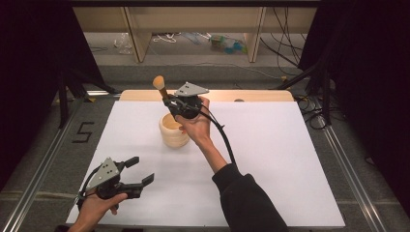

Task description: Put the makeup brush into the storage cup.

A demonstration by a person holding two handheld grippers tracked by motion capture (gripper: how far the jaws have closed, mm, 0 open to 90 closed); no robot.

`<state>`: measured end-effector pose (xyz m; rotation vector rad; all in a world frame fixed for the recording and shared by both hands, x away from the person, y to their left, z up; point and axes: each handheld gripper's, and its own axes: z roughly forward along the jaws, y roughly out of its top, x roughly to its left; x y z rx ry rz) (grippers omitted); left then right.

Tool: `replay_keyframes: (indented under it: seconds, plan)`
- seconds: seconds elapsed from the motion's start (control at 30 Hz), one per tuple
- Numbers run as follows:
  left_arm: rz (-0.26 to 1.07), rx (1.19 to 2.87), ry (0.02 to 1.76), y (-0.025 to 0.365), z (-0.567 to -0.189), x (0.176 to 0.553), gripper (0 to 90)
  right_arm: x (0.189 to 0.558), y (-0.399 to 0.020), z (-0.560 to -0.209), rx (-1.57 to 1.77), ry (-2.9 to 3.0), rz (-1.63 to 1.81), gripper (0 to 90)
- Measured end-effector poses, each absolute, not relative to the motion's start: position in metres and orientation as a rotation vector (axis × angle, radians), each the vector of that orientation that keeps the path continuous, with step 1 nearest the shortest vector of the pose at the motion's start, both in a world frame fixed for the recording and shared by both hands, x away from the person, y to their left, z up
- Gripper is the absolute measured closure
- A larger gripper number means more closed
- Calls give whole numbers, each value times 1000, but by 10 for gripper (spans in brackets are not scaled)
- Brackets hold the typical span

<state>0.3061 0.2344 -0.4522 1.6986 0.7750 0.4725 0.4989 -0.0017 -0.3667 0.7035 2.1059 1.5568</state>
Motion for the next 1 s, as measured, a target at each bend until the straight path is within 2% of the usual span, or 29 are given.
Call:
replay_keyframes:
  seconds: [1.0]
  plan:
    - [473, 1705, 775, 235, -452, 306, 172, 505, -2, -394, 766, 2148, 1533, 734]
